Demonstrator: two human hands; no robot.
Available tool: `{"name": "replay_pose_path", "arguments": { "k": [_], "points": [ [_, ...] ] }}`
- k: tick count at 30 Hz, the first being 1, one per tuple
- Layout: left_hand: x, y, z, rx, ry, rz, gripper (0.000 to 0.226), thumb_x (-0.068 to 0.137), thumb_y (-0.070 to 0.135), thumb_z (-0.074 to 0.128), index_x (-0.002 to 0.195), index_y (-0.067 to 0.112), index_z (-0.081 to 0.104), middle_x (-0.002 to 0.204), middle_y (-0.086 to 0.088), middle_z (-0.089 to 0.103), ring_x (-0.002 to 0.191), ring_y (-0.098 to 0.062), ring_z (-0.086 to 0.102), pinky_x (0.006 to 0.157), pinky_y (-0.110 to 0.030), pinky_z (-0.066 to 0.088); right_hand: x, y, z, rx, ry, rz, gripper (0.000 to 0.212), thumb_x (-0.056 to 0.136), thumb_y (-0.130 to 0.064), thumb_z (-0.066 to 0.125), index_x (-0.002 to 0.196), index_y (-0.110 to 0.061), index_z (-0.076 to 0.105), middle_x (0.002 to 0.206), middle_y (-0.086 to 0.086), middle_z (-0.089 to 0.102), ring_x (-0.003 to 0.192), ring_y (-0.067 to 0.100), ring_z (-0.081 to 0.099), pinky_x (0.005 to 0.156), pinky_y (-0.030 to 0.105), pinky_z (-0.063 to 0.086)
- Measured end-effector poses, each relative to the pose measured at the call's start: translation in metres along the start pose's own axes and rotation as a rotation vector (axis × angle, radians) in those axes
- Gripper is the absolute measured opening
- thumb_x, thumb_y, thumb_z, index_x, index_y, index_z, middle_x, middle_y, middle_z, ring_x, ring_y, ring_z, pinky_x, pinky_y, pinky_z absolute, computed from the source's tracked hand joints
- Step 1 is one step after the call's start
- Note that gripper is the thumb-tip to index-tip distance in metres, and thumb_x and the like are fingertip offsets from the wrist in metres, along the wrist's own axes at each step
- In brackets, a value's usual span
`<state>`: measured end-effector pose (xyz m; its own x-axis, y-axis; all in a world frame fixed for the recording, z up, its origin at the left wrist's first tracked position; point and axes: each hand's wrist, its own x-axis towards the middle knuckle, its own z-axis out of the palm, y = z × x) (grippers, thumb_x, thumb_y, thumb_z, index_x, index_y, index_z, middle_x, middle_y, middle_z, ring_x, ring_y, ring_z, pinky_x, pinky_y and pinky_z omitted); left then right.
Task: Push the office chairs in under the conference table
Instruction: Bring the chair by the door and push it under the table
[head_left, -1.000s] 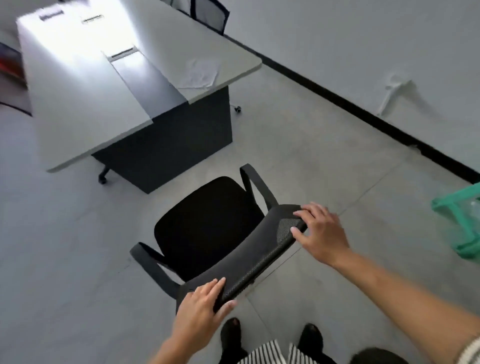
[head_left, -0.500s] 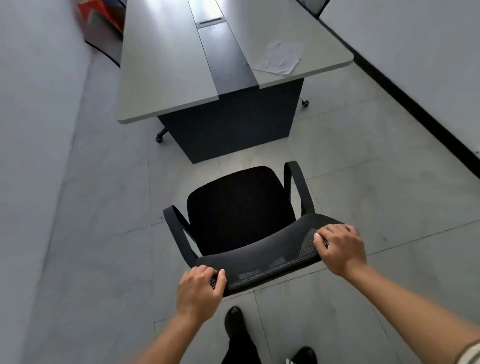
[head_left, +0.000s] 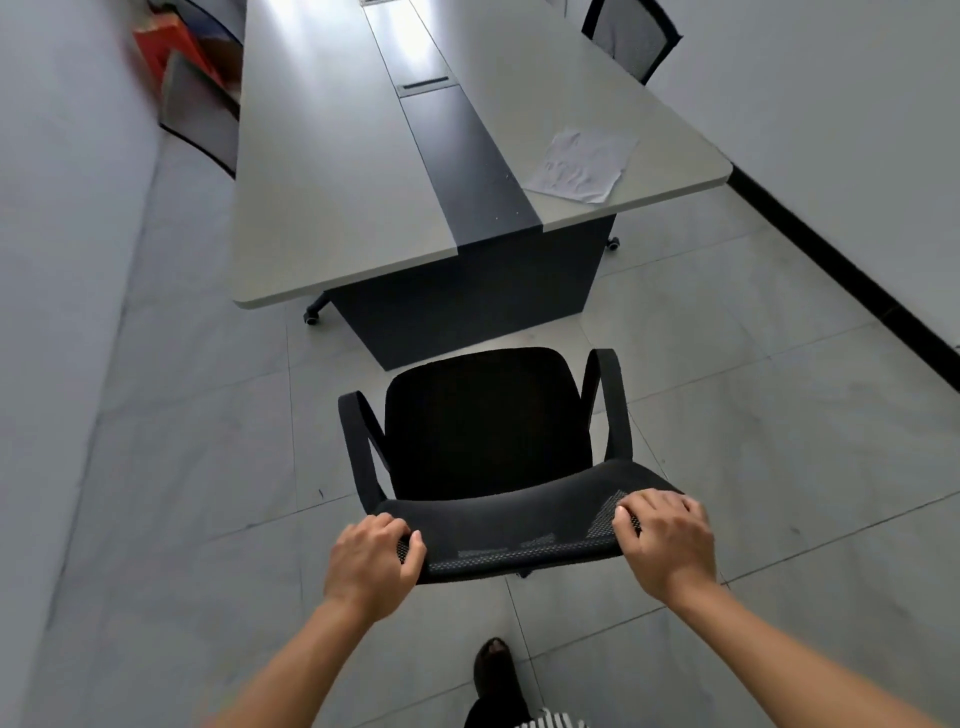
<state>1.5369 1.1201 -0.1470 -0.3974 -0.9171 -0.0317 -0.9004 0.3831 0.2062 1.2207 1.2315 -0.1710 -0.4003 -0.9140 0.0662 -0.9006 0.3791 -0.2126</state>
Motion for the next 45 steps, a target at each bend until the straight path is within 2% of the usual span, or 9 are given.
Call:
{"name": "replay_pose_path", "arguments": {
  "k": [4,17,23,29,34,37,39,41,45],
  "points": [
    [0.055,-0.027,-0.009,0.085,-0.025,0.008,0.050,0.080,0.048,0.028,0.072,0.018,0.068,0.075,0.001,0.066,0.070,-0.021,0.059,0.059,-0.029,0.036,0.035,-0.019,0.005,-0.017,-0.029,-0.027,0.039,0.083,-0.042,0.036,0.076,-0.025,0.069,0.078,-0.007,0.070,0.076,0.018,0.064,0.077,0.033,0.045],
    [0.205,-0.016,-0.006,0.013,-0.045,-0.101,0.045,0.082,0.047,0.032,0.080,0.021,0.069,0.087,0.005,0.064,0.088,-0.016,0.056,0.060,-0.028,0.036,0.192,0.000,0.013,-0.006,-0.045,-0.075,0.040,0.082,-0.044,0.035,0.078,-0.025,0.070,0.082,-0.006,0.069,0.079,0.018,0.063,0.075,0.032,0.042],
    [0.257,0.000,-0.003,-0.043,-0.030,-0.153,0.055,0.075,0.053,0.024,0.085,0.022,0.068,0.091,0.008,0.064,0.092,-0.014,0.057,0.061,-0.027,0.040,0.253,0.018,0.012,-0.006,-0.084,-0.116,0.037,0.082,-0.044,0.038,0.080,-0.025,0.070,0.082,-0.008,0.068,0.080,0.017,0.064,0.075,0.032,0.043],
    [0.282,0.036,0.003,-0.135,-0.008,-0.223,0.052,0.074,0.051,0.028,0.083,0.021,0.069,0.088,0.008,0.064,0.090,-0.014,0.056,0.060,-0.028,0.039,0.311,0.046,0.004,-0.013,-0.074,-0.169,0.036,0.079,-0.039,0.040,0.077,-0.023,0.071,0.080,-0.005,0.070,0.076,0.021,0.066,0.073,0.034,0.048],
    [0.291,0.071,0.014,-0.171,-0.007,-0.242,0.038,0.076,0.045,0.036,0.074,0.021,0.065,0.076,0.007,0.063,0.077,-0.015,0.058,0.059,-0.030,0.046,0.358,0.077,-0.005,-0.049,-0.084,-0.259,0.041,0.080,-0.038,0.038,0.079,-0.018,0.073,0.082,-0.001,0.071,0.075,0.023,0.067,0.071,0.035,0.049],
    [0.286,0.093,0.019,-0.179,-0.052,-0.222,0.038,0.080,0.047,0.036,0.074,0.023,0.065,0.078,0.009,0.061,0.077,-0.013,0.056,0.062,-0.031,0.048,0.374,0.095,-0.011,-0.097,-0.133,-0.274,0.043,0.081,-0.042,0.037,0.082,-0.018,0.073,0.087,0.000,0.072,0.083,0.023,0.066,0.076,0.037,0.048],
    [0.286,0.101,0.020,-0.179,-0.086,-0.216,0.040,0.080,0.049,0.034,0.075,0.023,0.064,0.079,0.010,0.060,0.078,-0.013,0.055,0.062,-0.031,0.048,0.381,0.100,-0.014,-0.087,-0.167,-0.185,0.037,0.082,-0.045,0.043,0.087,-0.023,0.073,0.094,-0.004,0.070,0.093,0.021,0.063,0.081,0.036,0.045],
    [0.288,0.099,0.018,-0.178,-0.104,-0.206,0.040,0.079,0.049,0.033,0.075,0.023,0.063,0.078,0.010,0.059,0.077,-0.012,0.054,0.060,-0.029,0.047,0.393,0.099,-0.018,0.035,-0.214,0.026,0.027,0.086,-0.045,0.053,0.092,-0.026,0.071,0.100,-0.005,0.068,0.098,0.019,0.060,0.077,0.032,0.043],
    [0.289,0.068,0.015,-0.148,-0.066,-0.140,0.032,0.077,0.045,0.041,0.069,0.022,0.062,0.070,0.009,0.059,0.069,-0.012,0.056,0.051,-0.026,0.044,0.400,0.093,-0.009,0.244,-0.337,0.383,0.026,0.085,-0.044,0.060,0.095,-0.022,0.070,0.103,0.007,0.071,0.094,0.029,0.063,0.074,0.033,0.046]
  ]
}}
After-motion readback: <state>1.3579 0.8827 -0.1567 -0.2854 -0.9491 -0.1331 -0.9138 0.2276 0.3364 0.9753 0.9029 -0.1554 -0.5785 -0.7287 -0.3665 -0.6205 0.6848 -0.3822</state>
